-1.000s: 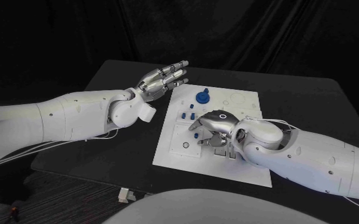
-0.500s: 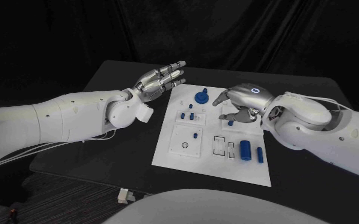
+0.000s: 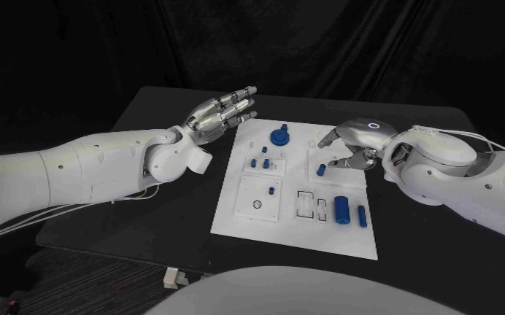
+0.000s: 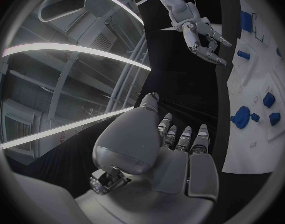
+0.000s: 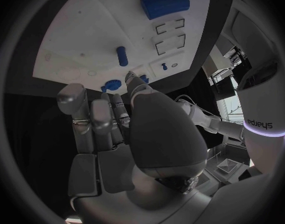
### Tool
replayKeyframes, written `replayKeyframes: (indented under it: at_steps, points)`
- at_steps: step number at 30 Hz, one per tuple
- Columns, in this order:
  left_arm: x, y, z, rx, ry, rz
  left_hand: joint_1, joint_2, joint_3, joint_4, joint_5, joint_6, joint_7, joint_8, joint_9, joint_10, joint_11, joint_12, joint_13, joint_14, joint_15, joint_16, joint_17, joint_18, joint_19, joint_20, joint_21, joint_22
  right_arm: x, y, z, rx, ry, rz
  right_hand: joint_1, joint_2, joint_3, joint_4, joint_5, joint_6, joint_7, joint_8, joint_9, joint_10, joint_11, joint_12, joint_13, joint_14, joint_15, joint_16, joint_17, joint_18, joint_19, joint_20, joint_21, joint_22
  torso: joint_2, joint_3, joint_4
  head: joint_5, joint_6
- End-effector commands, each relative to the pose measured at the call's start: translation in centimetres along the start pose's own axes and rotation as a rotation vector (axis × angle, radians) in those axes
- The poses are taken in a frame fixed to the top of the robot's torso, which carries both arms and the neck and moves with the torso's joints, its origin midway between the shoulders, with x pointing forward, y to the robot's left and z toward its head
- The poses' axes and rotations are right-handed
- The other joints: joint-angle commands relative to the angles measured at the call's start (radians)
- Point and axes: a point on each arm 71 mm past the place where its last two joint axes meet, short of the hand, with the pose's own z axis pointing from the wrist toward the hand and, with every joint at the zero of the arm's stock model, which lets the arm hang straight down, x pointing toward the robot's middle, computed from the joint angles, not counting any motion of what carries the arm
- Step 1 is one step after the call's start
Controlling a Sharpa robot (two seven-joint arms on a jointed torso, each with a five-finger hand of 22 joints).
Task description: Assemble the parts on the task board
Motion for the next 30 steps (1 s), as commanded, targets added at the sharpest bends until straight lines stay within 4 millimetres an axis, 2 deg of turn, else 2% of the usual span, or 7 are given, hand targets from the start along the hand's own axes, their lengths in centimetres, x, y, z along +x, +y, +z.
replayKeyframes:
  at_steps: [1, 6, 14, 18, 20, 22, 30]
  points:
    - [0.1, 0.0, 0.0, 0.010, 0.005, -0.010, 0.000, 0.006, -0.001, -0.004, 0.004, 0.006, 0.003, 0.005, 0.001, -0.001, 0.008, 0.004, 0.001, 0.001, 0.008, 0.005, 0.002, 0.016, 0.002, 0.008, 0.005, 0.001, 1.1, -0.2, 0.2, 0.030, 0.052, -0.001, 0.003, 0.000, -0.001, 0.006, -0.003, 0.002, -0.008, 0.005, -0.001, 0.009, -0.002, 0.007, 0.000, 0.007, -0.002, 0.004, 0.001, 0.013, 0.006, -0.001, 0.005, 0.099, 0.002, 0.0019, 0.0005, 0.001, 0.000]
    - [0.1, 0.0, -0.1, 0.009, 0.004, -0.010, 0.000, 0.006, -0.001, -0.004, 0.004, 0.006, 0.003, 0.005, 0.001, -0.001, 0.008, 0.004, 0.001, 0.001, 0.008, 0.005, 0.002, 0.016, 0.002, 0.008, 0.005, 0.001, 2.1, -0.3, 0.6, 0.028, 0.068, 0.003, 0.003, 0.006, -0.001, 0.003, -0.003, 0.017, -0.006, 0.011, 0.000, 0.028, -0.007, 0.013, -0.001, 0.009, -0.005, 0.005, 0.003, 0.013, 0.009, -0.004, 0.009, 0.100, 0.005, 0.0045, 0.0006, 0.003, 0.000]
    - [0.0, 0.0, -0.2, 0.006, 0.003, -0.011, 0.000, 0.006, -0.001, -0.004, 0.004, 0.006, 0.003, 0.005, 0.001, -0.001, 0.008, 0.004, 0.001, 0.001, 0.008, 0.005, 0.002, 0.016, 0.002, 0.008, 0.005, 0.001, 3.2, -0.1, 1.1, 0.007, 0.068, 0.014, 0.002, 0.022, -0.003, -0.015, 0.001, 0.053, 0.029, 0.021, 0.002, 0.099, -0.024, 0.027, -0.003, 0.021, -0.020, 0.013, 0.016, 0.009, 0.021, -0.017, 0.033, 0.105, 0.005, 0.0033, 0.0016, 0.001, 0.000]
    - [0.0, 0.1, -0.2, 0.004, 0.005, -0.013, -0.001, 0.006, -0.001, -0.005, 0.007, 0.008, 0.003, 0.006, 0.001, -0.001, 0.009, 0.004, 0.001, 0.002, 0.009, 0.005, 0.002, 0.016, 0.002, 0.009, 0.006, 0.001, 3.5, 0.1, 1.3, -0.005, 0.060, 0.018, 0.009, 0.028, 0.002, -0.027, 0.014, 0.070, 0.031, 0.026, 0.003, 0.122, -0.029, 0.026, -0.003, 0.025, -0.025, 0.015, 0.020, 0.008, 0.025, -0.022, 0.041, 0.107, 0.004, 0.0029, 0.0018, 0.001, 0.000]
    - [0.1, 0.2, -0.1, 0.002, 0.007, -0.015, -0.001, 0.009, 0.000, -0.007, 0.008, 0.011, 0.005, 0.008, 0.002, -0.001, 0.011, 0.006, 0.002, 0.002, 0.010, 0.005, 0.002, 0.016, 0.003, 0.011, 0.006, 0.003, 3.7, 0.2, 1.4, -0.012, 0.057, 0.021, 0.036, 0.038, 0.028, -0.053, 0.068, 0.112, 0.042, 0.040, 0.009, 0.165, -0.036, 0.017, -0.005, 0.030, -0.032, 0.016, 0.025, 0.006, 0.029, -0.029, 0.047, 0.109, 0.004, 0.0027, 0.0015, 0.001, 0.000]
    - [0.1, 0.2, -0.1, 0.000, 0.009, -0.016, 0.000, 0.010, 0.001, -0.008, 0.009, 0.014, 0.007, 0.009, 0.002, -0.001, 0.013, 0.006, 0.002, 0.002, 0.011, 0.006, 0.002, 0.016, 0.004, 0.012, 0.006, 0.003, 3.8, 0.3, 1.5, -0.017, 0.055, 0.022, 0.041, 0.039, 0.042, -0.058, 0.081, 0.131, 0.045, 0.045, 0.011, 0.182, -0.038, 0.007, -0.005, 0.031, -0.034, 0.017, 0.027, 0.005, 0.032, -0.031, 0.055, 0.111, 0.004, 0.0026, 0.0015, 0.000, 0.000]
    - [0.1, 0.3, -0.1, -0.008, 0.013, -0.020, 0.000, 0.015, 0.004, -0.015, 0.009, 0.032, 0.017, 0.017, 0.004, 0.003, 0.024, 0.017, 0.004, 0.002, 0.014, 0.006, 0.002, 0.017, 0.006, 0.016, 0.007, 0.004, 4.3, 0.7, 1.7, -0.046, 0.029, 0.032, 0.027, 0.027, 0.094, -0.049, 0.054, 0.181, 0.035, 0.050, 0.019, 0.287, -0.054, -0.046, -0.006, 0.050, -0.048, 0.026, 0.047, -0.003, 0.052, -0.044, 0.102, 0.122, 0.004, 0.0027, 0.0006, -0.003, 0.000]
